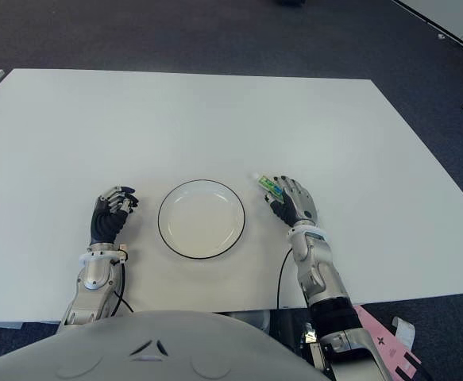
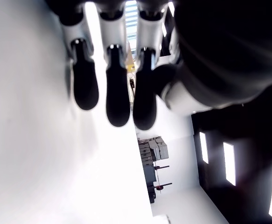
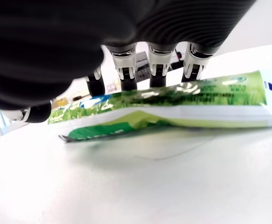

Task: Put the toothpaste on the table into the plate.

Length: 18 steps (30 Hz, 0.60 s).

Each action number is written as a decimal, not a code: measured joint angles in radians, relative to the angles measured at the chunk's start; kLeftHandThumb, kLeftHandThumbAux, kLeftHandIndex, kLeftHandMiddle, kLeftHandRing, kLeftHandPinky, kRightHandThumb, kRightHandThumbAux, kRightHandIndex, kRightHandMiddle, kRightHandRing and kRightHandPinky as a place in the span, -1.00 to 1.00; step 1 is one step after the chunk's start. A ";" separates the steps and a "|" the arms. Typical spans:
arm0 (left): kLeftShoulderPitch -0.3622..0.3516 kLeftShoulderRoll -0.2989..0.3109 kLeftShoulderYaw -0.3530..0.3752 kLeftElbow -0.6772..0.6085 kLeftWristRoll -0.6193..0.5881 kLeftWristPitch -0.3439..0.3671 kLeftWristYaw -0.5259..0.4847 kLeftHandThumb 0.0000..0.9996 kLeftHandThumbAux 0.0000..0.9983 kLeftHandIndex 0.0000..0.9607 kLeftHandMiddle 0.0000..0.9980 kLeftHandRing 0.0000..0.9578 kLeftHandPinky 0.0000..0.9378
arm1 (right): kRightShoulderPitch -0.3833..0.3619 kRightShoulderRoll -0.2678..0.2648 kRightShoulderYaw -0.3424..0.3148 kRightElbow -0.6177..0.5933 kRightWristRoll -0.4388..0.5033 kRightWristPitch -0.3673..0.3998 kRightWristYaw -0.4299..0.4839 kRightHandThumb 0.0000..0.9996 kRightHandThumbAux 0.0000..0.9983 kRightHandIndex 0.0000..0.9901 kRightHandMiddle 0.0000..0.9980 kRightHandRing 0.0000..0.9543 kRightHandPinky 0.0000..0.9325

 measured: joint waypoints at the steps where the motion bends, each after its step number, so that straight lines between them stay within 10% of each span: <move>1: 0.001 0.000 0.000 0.000 0.000 0.000 0.000 0.41 0.44 -0.11 0.09 0.12 0.10 | -0.008 -0.003 0.000 0.019 0.004 -0.010 -0.009 0.25 -0.80 -1.00 -1.00 -1.00 -1.00; 18: 0.030 -0.015 -0.001 -0.025 0.017 0.002 0.008 0.41 0.44 -0.11 0.09 0.12 0.12 | -0.128 -0.100 0.083 0.179 0.014 -0.071 0.004 0.30 -0.81 -1.00 -1.00 -1.00 -1.00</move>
